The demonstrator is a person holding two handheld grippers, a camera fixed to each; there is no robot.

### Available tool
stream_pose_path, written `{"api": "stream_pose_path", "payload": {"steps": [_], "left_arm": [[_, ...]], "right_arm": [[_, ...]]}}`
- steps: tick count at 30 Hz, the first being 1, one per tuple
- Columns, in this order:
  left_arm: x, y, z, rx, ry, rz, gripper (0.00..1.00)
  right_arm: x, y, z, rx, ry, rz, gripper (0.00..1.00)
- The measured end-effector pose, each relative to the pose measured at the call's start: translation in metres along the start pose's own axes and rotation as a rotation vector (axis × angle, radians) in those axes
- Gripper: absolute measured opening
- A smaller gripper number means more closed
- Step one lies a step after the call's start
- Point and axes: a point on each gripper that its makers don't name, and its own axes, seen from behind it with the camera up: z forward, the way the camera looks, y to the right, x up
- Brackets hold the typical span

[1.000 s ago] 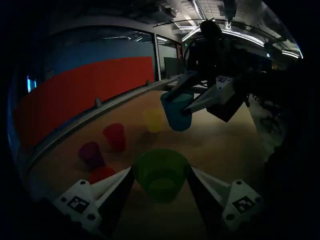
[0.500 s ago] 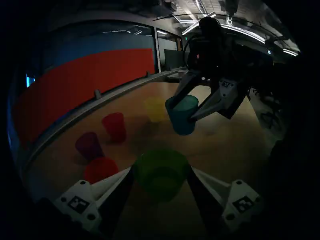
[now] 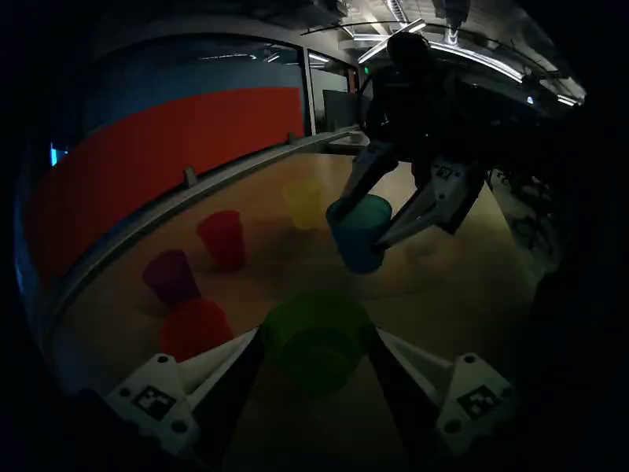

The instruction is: Pour water

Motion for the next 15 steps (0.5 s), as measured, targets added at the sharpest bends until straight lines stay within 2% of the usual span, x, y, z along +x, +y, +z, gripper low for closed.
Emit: {"api": "stream_pose_path", "payload": {"steps": [15], "left_arm": [[-0.0092,-0.0007,0.0024,0.006,-0.004,-0.020,0.88]], "right_arm": [[-0.0101,-0.0019,0.0088,0.005,-0.018,-0.008,0.96]]}}
